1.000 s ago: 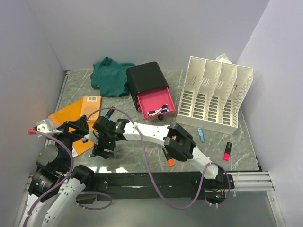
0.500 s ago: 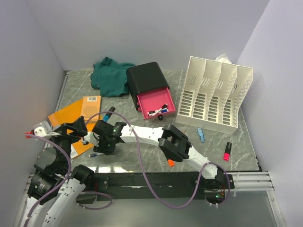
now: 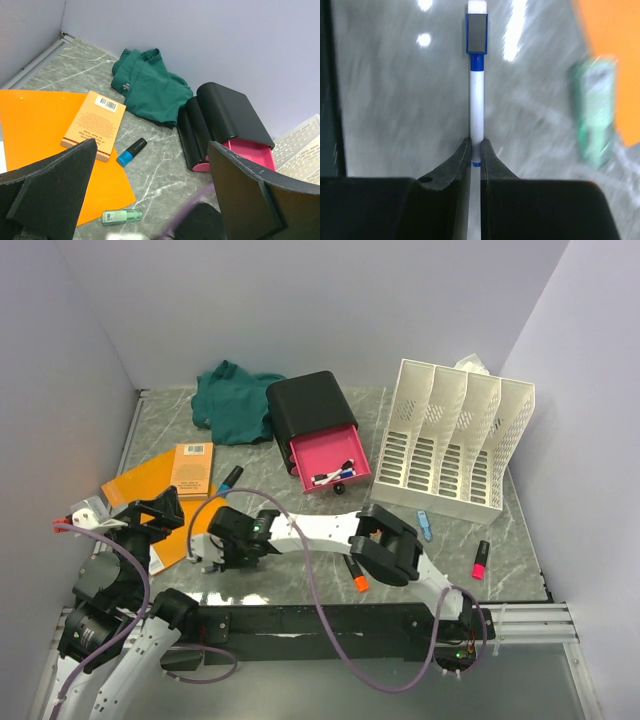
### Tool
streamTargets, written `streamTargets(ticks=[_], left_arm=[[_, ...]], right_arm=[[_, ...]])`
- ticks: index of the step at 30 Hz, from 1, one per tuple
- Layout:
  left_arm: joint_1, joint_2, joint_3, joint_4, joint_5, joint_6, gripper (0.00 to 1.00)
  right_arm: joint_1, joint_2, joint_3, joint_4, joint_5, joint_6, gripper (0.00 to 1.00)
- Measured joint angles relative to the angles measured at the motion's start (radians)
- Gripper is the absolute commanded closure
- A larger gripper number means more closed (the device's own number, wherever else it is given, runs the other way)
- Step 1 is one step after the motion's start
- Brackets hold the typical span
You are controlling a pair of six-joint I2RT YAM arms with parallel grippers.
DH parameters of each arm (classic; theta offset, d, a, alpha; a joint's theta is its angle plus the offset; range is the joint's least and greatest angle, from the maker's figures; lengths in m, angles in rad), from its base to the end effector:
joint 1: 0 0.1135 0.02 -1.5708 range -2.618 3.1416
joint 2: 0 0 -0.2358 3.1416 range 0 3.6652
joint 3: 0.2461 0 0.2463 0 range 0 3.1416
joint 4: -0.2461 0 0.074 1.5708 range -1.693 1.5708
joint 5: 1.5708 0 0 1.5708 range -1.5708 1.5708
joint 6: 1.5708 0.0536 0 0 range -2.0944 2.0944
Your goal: Organize the desk
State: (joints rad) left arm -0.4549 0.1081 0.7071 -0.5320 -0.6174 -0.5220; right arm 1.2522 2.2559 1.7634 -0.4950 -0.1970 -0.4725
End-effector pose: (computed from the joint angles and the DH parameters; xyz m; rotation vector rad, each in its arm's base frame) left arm 0.0733 -0.0013 0.3311 -0.5402 1.4256 -0.3177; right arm 0.1397 0.4570 0.1304 -2.0431 1.6481 0.5392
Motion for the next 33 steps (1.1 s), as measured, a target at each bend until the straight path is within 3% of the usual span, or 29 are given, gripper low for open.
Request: streamTargets(ticks=[8,18,27,33], left_arm=[[0.0,0.0,0.0,-0.008,-0.001,-0.014,0.01],[0.0,0.019,0.0,-0.007,0.01,-0.014,0.01],[0.0,0.089,-0.008,0.001,0.065,-0.012,0.01],[0.0,0.159,-0.013,0.005,0.113,-0.005,0.0]], right_arm=[[-0.046,-0.296,-0.282,-0.146,-0.063,-0.164,1.0],[-0.259,-0.716,-0.316,-0.285,-0.061,-0.353,1.0],[-0.539,-0.761,-0.294,-0.276,0.084,-0.468,0.98],[-0.644,-0.716,-0.284,-0.202,0.16,-0.554,0.93]])
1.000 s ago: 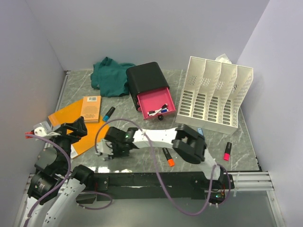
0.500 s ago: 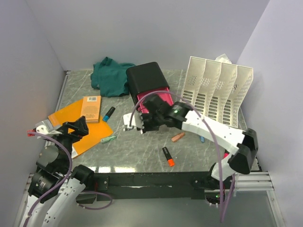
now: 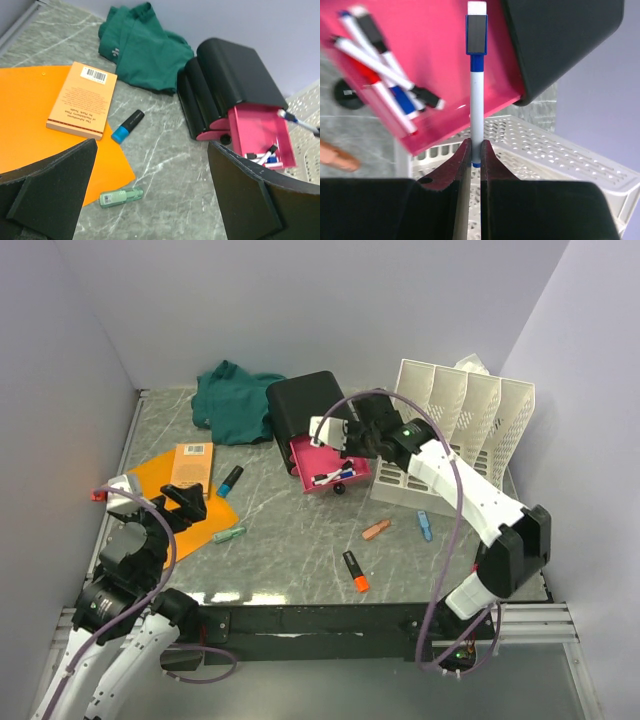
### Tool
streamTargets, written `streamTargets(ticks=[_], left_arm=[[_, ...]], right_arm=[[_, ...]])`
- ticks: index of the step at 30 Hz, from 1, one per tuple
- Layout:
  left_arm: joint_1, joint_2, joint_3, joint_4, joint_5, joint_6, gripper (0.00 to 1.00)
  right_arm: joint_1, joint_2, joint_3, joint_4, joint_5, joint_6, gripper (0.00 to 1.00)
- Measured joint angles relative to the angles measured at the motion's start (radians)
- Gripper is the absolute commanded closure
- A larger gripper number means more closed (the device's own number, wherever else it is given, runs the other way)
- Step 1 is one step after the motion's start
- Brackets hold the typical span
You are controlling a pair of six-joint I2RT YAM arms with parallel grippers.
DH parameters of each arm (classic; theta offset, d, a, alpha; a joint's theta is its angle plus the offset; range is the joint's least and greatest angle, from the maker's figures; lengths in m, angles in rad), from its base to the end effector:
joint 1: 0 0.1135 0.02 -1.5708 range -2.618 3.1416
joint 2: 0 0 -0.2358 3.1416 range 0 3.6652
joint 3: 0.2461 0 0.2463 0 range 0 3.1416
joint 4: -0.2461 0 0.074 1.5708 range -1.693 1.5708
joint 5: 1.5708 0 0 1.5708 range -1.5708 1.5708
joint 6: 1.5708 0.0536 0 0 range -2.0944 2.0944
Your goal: Organize the desk
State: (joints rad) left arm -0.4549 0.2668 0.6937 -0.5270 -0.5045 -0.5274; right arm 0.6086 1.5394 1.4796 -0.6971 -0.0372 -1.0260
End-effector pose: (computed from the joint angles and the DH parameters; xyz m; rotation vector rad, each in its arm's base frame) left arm 0.1061 -0.0231 0.3171 -0.4375 1.6101 -0.3240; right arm 0.2839 0.2002 0.3072 -1.7141 1.5825 -0.1659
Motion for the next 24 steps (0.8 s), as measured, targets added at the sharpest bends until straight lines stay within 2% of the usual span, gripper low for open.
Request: streamTargets(ticks=[3,9,10,13,14,16,20,24], left_arm=[[0.0,0.015,-0.001,0.0,0.019,0.008,0.01],[0.0,0.023,-0.007,0.007,0.059,-0.019,0.01],[0.0,0.023,-0.013,0.008,0.074,-0.04,0.0],[0.0,0.027,-0.046,0.011,0.13,-0.113,0.01],[0.0,0.031,-0.064,0.012,0.154,-0.151,0.01],[0.0,0.045,-0.101,0.01,0.2,-0.227,0.01],[0.0,0.079,-0.17,-0.005,0.28,-0.393,0.01],[0.0,0.09,-0.21,-0.045,0.32,-0.579,0.01]], right_arm=[[-0.021,0.066,0.027,0.017,0.006,-0.023,0.92],[-0.017,0.167,0.044,0.027,0.005,-0.034,0.75],[-0.013,0.174,0.044,0.026,0.002,-0.033,0.62],[-0.006,0.177,0.044,0.03,0.0,-0.021,0.4],[-0.006,0.177,0.044,0.034,0.0,-0.014,0.36],[-0.006,0.176,0.044,0.047,-0.001,-0.002,0.33],[-0.006,0.148,0.039,0.055,-0.007,0.043,0.32],[-0.008,0.062,0.027,0.056,-0.055,0.151,0.22]])
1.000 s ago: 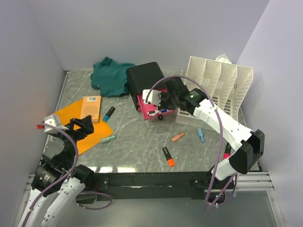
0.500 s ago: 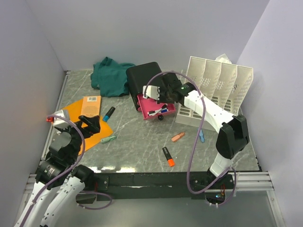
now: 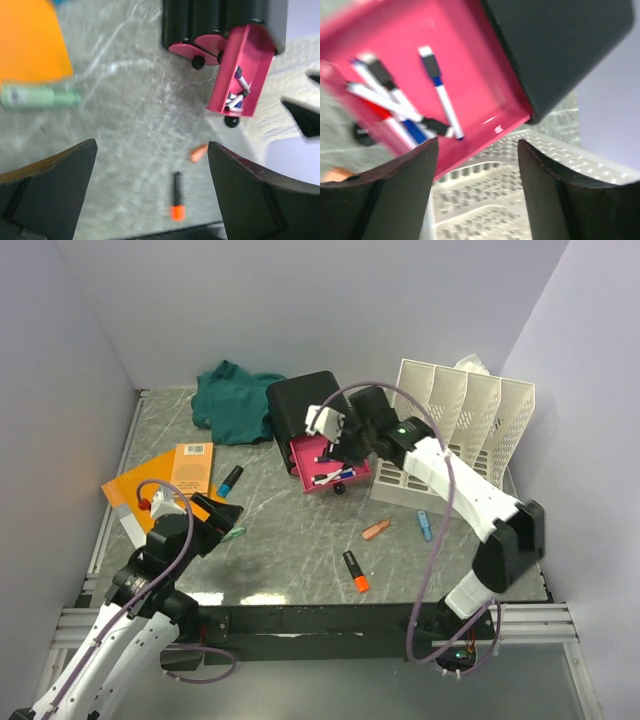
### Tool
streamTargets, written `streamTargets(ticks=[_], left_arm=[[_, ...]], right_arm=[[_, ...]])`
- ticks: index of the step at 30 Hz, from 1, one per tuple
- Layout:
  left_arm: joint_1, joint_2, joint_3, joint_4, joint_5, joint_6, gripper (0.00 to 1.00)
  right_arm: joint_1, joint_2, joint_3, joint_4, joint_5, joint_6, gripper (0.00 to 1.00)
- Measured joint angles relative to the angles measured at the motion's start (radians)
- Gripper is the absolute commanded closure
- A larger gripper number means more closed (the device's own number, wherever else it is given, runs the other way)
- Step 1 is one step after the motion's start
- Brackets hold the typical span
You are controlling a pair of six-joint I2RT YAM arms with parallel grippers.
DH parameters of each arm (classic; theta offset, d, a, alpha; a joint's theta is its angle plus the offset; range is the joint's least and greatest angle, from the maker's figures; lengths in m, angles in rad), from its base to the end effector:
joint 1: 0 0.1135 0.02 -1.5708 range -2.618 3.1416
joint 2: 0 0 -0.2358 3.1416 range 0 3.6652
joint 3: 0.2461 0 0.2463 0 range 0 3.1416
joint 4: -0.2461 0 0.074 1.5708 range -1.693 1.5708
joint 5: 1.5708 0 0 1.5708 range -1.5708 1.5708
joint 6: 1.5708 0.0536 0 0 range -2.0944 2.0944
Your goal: Organize the desk
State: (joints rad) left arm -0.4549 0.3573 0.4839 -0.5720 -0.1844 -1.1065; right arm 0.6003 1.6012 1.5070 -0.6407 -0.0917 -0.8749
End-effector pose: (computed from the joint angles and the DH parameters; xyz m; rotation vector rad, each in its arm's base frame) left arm 0.1326 -0.0539 0.2311 -0.7879 1.9497 -0.7939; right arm 0.2985 0.2103 0.3011 -1.5826 1.6719 -0.0353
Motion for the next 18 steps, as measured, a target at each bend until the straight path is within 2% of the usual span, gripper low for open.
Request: streamTargets(ticks=[3,8,9,14,18], left_arm=[[0.0,0.005,-0.015,-0.05,0.005,-0.171,0.01],[0.0,0.109,-0.04,-0.154,0.004,-0.41,0.05],[0.0,0.148,-0.04,-0.175,0.004,-0.446,0.1],[0.003,0.337,-0.039,-0.198,-0.02,-0.557,0.16],[0.052,0.513,0.006,-0.196,-0.031,-0.566,0.2]], right_arm=[[-0.009,-0.129,-0.068,0.014,-0.076,0.108,0.11],[-0.069,-0.435,-0.298,0.055,-0.248,0.277,0.11],[-0.09,-0.47,-0.328,0.058,-0.274,0.299,0.11],[-0.232,-0.582,-0.461,0.073,-0.447,0.417,0.11],[-0.314,-0.626,-0.601,0.109,-0.554,0.471,0.11]])
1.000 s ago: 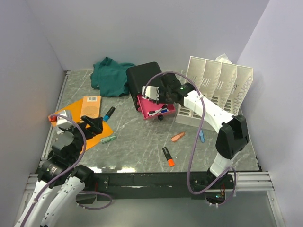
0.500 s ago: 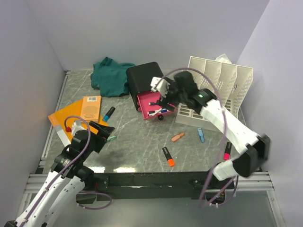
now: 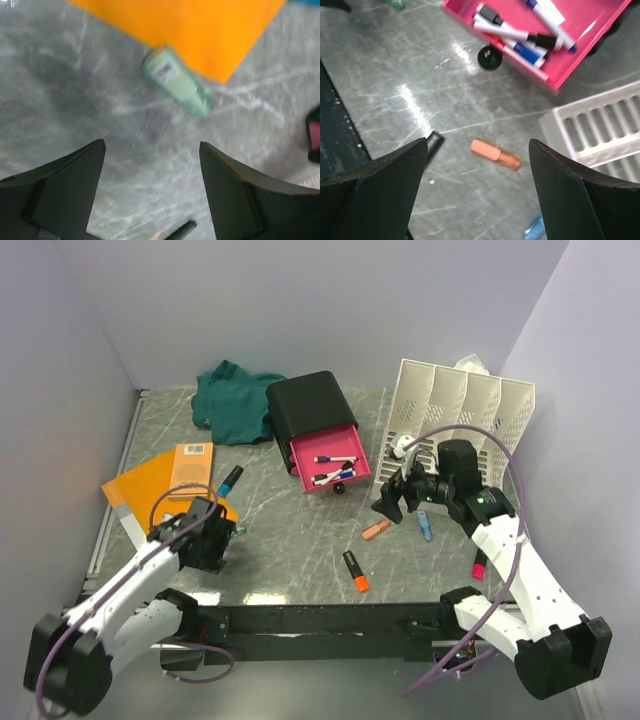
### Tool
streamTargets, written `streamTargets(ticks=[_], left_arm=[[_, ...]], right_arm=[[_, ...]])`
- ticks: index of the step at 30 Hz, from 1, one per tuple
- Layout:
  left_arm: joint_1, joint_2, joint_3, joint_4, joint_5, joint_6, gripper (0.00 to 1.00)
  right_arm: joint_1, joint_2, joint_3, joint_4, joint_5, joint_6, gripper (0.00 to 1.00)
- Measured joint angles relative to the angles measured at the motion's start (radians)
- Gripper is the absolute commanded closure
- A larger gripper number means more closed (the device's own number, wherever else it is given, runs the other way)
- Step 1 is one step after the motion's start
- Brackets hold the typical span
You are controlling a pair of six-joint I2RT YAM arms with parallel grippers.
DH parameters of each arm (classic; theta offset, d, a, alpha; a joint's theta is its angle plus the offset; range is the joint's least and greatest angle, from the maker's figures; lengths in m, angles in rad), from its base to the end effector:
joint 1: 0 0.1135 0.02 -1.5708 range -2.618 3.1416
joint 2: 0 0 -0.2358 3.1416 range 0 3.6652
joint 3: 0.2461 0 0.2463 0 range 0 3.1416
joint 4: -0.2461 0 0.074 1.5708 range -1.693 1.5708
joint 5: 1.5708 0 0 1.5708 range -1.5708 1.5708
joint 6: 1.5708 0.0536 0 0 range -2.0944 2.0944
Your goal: Organize the desk
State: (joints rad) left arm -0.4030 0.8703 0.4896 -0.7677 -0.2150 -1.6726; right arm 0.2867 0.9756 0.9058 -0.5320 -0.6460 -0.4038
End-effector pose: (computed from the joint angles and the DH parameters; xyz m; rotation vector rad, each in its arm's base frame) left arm 0.1552 -0.0538 0.1455 -1.6655 2.1551 -0.3535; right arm 0.2082 0.0950 0.2858 -1.0427 1.8227 0.6273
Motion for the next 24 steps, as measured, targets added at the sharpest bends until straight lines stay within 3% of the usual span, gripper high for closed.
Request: streamTargets(ticks=[7,11,19,24], left_arm=[[0.088,0.313,0.151,0.025,0.008,0.044,0.25],[0.109,0.411,0.205,0.023,0.016,0.075,0.27],[0.169,0.547,0.255,0.021,0.055,0.139,0.32],[0.195,0.617,0.309,-0.002,0.101,0.181,0.48]], right_arm=[[-0.137,-0.14,-0.169,0.09,-0.149,0.069,0.1],[-0.205,-0.233,-0.223,0.124,-0.227,0.089,0.1],[-0.245,-0.217,-0.224,0.124,-0.277,0.077,0.1],[-0.261,-0.233,-0.225,0.121,-0.282,0.07,0.1]])
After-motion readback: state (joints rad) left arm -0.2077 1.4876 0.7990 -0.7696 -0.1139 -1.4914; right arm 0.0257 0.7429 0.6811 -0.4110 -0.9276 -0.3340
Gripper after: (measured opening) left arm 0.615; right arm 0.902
